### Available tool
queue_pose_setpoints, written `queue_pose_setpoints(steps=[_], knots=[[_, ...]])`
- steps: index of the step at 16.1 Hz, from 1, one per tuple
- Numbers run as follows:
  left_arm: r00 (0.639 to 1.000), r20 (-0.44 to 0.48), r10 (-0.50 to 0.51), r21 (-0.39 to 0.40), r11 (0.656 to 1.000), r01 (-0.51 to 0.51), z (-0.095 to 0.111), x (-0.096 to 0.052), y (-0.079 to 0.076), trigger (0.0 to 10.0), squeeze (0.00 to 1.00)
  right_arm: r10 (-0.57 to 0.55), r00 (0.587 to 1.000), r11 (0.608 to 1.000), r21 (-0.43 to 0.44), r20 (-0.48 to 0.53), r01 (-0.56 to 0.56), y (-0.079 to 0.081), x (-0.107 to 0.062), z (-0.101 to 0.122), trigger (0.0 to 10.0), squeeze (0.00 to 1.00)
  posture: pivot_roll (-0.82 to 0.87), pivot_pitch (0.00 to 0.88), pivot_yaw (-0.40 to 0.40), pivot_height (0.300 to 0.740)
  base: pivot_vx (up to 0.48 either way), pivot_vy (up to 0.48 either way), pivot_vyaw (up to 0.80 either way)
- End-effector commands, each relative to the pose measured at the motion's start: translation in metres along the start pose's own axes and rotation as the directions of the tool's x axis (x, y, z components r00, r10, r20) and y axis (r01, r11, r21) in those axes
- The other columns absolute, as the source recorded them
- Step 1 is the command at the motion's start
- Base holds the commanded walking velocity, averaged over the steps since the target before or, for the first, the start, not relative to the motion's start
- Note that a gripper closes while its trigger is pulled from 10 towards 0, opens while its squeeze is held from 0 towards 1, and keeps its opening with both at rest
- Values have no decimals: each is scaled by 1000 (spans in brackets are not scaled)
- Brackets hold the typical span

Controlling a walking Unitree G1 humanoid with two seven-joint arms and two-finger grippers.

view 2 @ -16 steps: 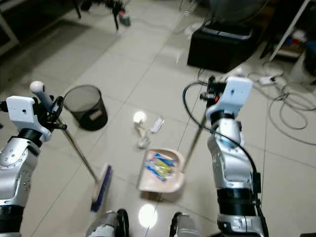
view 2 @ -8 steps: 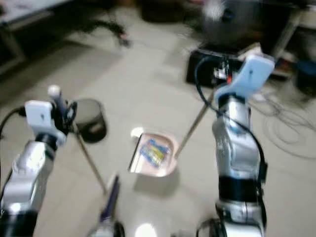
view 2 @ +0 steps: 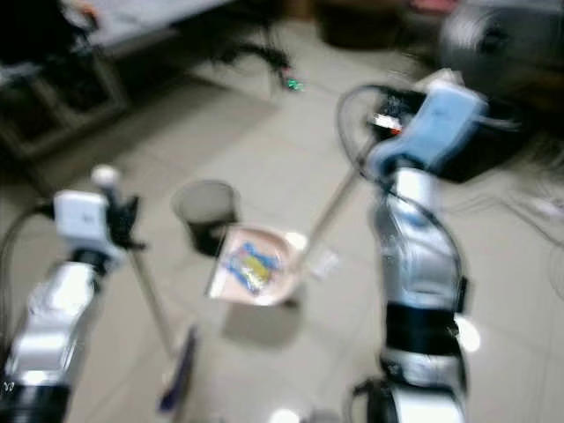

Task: Sweep floor

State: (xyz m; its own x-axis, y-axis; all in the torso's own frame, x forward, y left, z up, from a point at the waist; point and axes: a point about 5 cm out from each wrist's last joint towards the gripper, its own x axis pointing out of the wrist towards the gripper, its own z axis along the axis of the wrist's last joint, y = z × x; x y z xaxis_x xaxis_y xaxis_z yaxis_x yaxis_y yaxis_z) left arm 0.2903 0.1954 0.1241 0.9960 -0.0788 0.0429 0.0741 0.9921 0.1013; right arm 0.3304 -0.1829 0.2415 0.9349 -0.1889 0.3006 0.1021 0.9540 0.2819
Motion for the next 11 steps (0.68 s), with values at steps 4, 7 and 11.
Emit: queue_pose_setpoints(steps=[4, 7, 11], knots=[[999, 26, 27, 23, 999, -27, 7, 2, 9, 10000, 0, 17, 997, 999, 37, 78, -20, 11, 5, 19, 10000, 0, -72, 8, 54, 740, 391, 0, 0], [999, 24, 27, 15, 1000, -27, 5, 3, 7, 10000, 0, 21, 994, 999, 26, 104, -24, 12, 9, 27, 10000, 0, -79, 11, 61, 740, 394, 0, 0], [999, 20, 42, -4, 999, -42, 3, 3, 6, 10000, 0, 4, 992, 999, 32, 129, -8, 13, 14, 36, 10000, 0, -77, 1, 57, 740, 397, 0, 0]])
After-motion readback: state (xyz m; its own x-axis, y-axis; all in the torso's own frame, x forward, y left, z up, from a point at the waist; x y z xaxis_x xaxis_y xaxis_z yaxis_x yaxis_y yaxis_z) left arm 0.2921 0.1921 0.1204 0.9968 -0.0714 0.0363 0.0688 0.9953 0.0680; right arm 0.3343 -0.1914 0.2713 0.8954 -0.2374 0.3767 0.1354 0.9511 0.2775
